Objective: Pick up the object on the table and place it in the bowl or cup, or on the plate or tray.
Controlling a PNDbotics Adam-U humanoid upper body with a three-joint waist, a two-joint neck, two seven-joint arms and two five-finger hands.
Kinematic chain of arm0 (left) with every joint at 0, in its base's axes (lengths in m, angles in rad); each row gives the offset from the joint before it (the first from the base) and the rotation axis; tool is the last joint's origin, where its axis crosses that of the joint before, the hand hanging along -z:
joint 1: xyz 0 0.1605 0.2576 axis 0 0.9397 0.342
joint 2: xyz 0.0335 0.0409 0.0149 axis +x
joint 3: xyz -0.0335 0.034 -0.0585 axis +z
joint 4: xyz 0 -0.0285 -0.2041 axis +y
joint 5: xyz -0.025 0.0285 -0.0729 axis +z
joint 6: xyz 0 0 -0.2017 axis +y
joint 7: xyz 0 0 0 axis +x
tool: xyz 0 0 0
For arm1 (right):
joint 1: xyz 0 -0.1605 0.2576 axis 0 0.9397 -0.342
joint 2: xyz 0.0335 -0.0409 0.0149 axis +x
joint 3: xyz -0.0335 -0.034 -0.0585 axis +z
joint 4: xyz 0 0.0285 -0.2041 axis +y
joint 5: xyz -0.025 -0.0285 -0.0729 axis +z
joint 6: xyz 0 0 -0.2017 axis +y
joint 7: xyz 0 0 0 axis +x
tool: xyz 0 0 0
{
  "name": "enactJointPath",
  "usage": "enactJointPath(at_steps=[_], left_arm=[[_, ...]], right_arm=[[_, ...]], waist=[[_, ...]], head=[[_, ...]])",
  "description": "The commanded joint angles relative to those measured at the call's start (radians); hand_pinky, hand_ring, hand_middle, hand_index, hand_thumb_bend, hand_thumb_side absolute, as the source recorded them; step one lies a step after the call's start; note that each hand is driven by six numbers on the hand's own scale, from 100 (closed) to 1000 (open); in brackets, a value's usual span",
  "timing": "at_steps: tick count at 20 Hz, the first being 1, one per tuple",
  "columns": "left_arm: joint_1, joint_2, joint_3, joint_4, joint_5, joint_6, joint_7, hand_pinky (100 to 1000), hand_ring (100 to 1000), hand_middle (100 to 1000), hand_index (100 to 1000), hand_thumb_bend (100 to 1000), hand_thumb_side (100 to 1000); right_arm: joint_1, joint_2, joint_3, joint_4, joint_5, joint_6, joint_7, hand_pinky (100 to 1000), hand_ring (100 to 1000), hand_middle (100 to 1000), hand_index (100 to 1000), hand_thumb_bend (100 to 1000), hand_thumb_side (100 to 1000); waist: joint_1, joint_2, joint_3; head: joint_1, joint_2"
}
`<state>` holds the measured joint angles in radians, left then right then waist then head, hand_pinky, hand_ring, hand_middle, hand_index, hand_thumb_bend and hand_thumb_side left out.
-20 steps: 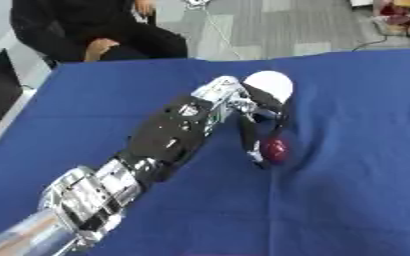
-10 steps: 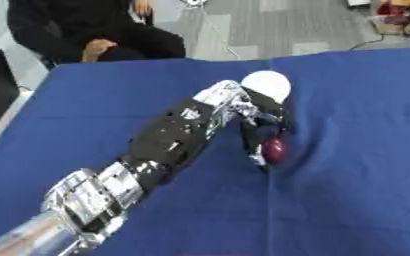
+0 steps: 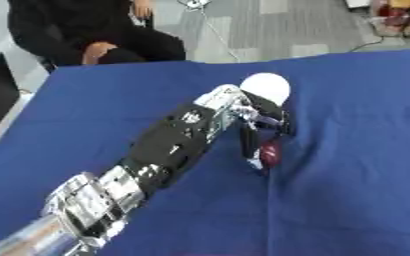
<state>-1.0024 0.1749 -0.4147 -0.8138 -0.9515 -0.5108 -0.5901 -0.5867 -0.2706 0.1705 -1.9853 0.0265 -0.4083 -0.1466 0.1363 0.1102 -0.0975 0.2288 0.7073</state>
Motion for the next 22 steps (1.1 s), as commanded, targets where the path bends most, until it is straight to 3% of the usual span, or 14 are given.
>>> enactJointPath(at_steps=[1,8,22], left_arm=[[-0.015,0.007,0.010,-0.006,0.031,-0.020,-0.012,100,100,152,343,388,383],[-0.016,0.031,0.011,-0.054,0.085,-0.015,0.031,100,100,146,327,511,274],[-0.050,0.137,0.029,-0.163,0.162,0.051,0.041,100,100,150,329,580,193]], right_arm=[[-0.019,-0.001,0.000,-0.015,-0.004,0.001,0.002,376,505,589,687,100,1000],[-0.016,-0.005,0.000,-0.015,-0.003,0.001,0.002,376,505,589,687,100,1000],[-0.005,-0.020,-0.004,-0.015,0.004,0.003,-0.003,376,505,589,687,100,1000]], waist=[[-0.006,-0.012,0.002],[-0.004,-0.014,0.007],[0.004,-0.021,0.025]], head=[[0.003,-0.014],[-0.001,-0.015],[-0.018,-0.005]])
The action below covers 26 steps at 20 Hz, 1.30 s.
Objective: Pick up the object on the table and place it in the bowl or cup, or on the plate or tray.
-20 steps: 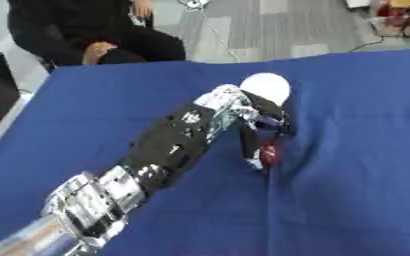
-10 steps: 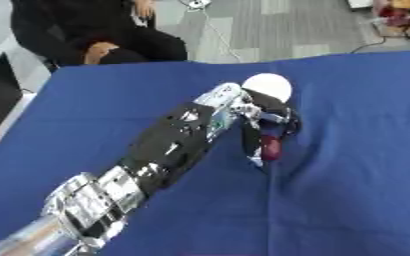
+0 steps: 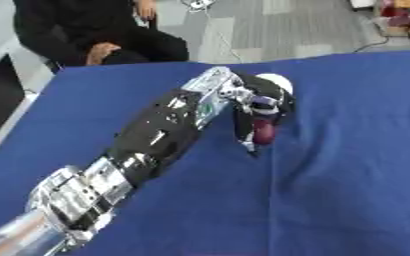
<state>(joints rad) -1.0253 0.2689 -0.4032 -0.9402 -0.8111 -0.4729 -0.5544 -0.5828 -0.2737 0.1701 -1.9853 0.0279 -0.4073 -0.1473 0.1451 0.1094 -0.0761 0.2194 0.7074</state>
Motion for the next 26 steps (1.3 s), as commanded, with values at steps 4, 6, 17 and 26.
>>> enactJointPath(at_steps=[4,6,17,26], left_arm=[[-0.036,0.073,0.030,-0.070,0.049,0.034,0.022,100,100,150,329,599,166],[-0.040,0.086,0.036,-0.083,0.056,0.043,0.031,100,100,150,329,600,164],[-0.058,0.124,0.082,-0.117,0.026,0.084,0.117,100,100,156,329,673,123],[-0.079,0.142,0.114,-0.064,0.012,0.040,0.180,100,100,152,332,666,129]], right_arm=[[-0.009,-0.017,-0.005,-0.015,0.005,0.003,-0.004,377,505,589,687,100,1000],[-0.008,-0.018,-0.004,-0.015,0.005,0.003,-0.003,377,505,589,687,100,1000],[-0.017,-0.012,-0.003,-0.015,0.004,0.001,-0.004,382,507,590,687,100,1000],[-0.039,-0.002,0.003,-0.015,0.005,0.005,0.000,384,507,589,687,100,1000]], waist=[[-0.003,-0.020,0.004],[-0.002,-0.020,0.004],[0.006,-0.017,-0.009],[0.029,0.003,-0.042]], head=[[-0.010,-0.004],[-0.011,-0.007],[-0.002,-0.002],[0.004,-0.012]])
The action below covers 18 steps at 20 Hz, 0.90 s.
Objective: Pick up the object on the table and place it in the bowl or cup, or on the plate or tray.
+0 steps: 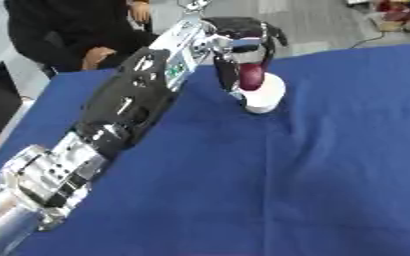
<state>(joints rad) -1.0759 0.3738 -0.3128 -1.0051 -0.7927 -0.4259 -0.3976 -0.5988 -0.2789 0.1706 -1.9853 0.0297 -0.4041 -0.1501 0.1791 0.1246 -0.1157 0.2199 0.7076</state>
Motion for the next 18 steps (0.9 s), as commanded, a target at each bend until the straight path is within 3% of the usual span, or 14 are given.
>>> enactJointPath(at_steps=[1,12,18], left_arm=[[-0.031,0.040,0.029,0.007,-0.010,-0.008,0.033,100,100,152,332,664,130],[-0.074,0.083,0.082,0.065,-0.075,-0.022,0.148,100,100,155,332,702,119],[-0.093,0.093,0.113,0.118,-0.156,-0.003,0.203,100,100,159,331,731,110]], right_arm=[[-0.027,0.004,0.004,-0.015,0.003,0.003,0.005,384,507,589,687,100,1000],[-0.077,0.016,0.023,-0.015,-0.004,0.007,0.037,380,503,585,688,100,1000],[-0.096,0.031,0.026,-0.015,-0.013,0.006,0.051,378,502,584,689,100,1000]], waist=[[-0.002,-0.008,-0.007],[0.042,0.049,-0.072],[0.047,0.072,-0.097]], head=[[0.007,-0.017],[0.044,-0.103],[0.069,-0.133]])
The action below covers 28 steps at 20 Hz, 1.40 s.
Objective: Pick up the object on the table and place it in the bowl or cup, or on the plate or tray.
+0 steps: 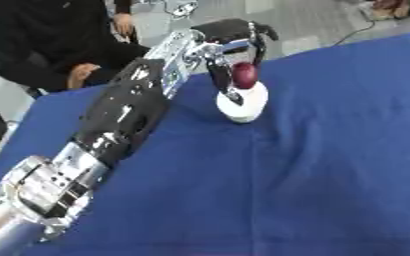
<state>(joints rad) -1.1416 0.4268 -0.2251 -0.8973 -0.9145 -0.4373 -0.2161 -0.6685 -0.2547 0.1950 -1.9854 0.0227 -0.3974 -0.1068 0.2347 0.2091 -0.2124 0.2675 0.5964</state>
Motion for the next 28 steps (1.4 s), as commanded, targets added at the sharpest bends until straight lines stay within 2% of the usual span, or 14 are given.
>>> enactJointPath(at_steps=[1,8,17,18,19,20,21,22,24,26,28], left_arm=[[-0.029,0.040,0.030,0.019,-0.050,0.013,0.029,100,100,159,331,731,110],[-0.036,0.038,0.059,0.080,-0.131,0.030,0.067,100,100,160,332,732,112],[-0.040,0.036,0.069,0.095,-0.159,0.023,0.112,100,100,178,342,711,122],[-0.040,0.036,0.070,0.096,-0.160,0.026,0.123,100,100,209,367,639,123],[-0.040,0.037,0.073,0.097,-0.162,0.031,0.137,100,153,265,405,564,126],[-0.040,0.038,0.073,0.100,-0.166,0.036,0.147,100,261,367,479,543,146],[-0.041,0.038,0.072,0.103,-0.170,0.037,0.154,100,382,471,558,543,213],[-0.041,0.039,0.071,0.105,-0.176,0.038,0.156,286,532,602,658,554,358],[-0.045,0.040,0.069,0.111,-0.197,0.044,0.149,576,719,766,771,541,524],[-0.047,0.040,0.072,0.114,-0.220,0.055,0.142,714,805,840,820,544,606],[-0.048,0.039,0.074,0.114,-0.235,0.062,0.137,754,833,870,838,528,663]], right_arm=[[-0.028,0.009,0.002,-0.015,-0.007,0.000,0.010,378,502,584,689,100,1000],[-0.039,0.023,0.003,-0.015,-0.014,0.000,0.018,380,502,584,689,100,1000],[-0.047,0.034,0.006,-0.015,-0.021,0.000,0.025,381,502,584,689,100,1000],[-0.047,0.035,0.006,-0.015,-0.022,0.000,0.026,381,502,584,689,100,1000],[-0.048,0.036,0.007,-0.015,-0.023,0.000,0.027,381,502,584,689,100,1000],[-0.048,0.037,0.008,-0.015,-0.023,0.000,0.028,381,502,584,689,100,1000],[-0.049,0.038,0.008,-0.015,-0.024,0.000,0.028,382,502,584,689,100,1000],[-0.049,0.038,0.008,-0.015,-0.026,0.000,0.029,382,503,584,689,100,1000],[-0.049,0.039,0.009,-0.015,-0.027,0.001,0.030,384,502,584,689,100,1000],[-0.050,0.040,0.011,-0.015,-0.027,0.001,0.032,384,502,584,689,100,1000],[-0.050,0.040,0.010,-0.015,-0.028,0.001,0.033,384,502,584,689,100,1000]], waist=[[-0.009,-0.010,-0.003],[-0.009,0.001,-0.017],[-0.009,0.004,-0.027],[-0.009,0.004,-0.027],[-0.009,0.005,-0.028],[-0.009,0.005,-0.029],[-0.009,0.005,-0.029],[-0.009,0.006,-0.029],[-0.009,0.006,-0.030],[-0.009,0.006,-0.030],[-0.009,0.007,-0.029]], head=[[0.026,-0.025],[0.046,-0.039],[0.050,-0.055],[0.051,-0.058],[0.053,-0.061],[0.054,-0.062],[0.055,-0.063],[0.055,-0.064],[0.054,-0.065],[0.053,-0.065],[0.053,-0.063]])
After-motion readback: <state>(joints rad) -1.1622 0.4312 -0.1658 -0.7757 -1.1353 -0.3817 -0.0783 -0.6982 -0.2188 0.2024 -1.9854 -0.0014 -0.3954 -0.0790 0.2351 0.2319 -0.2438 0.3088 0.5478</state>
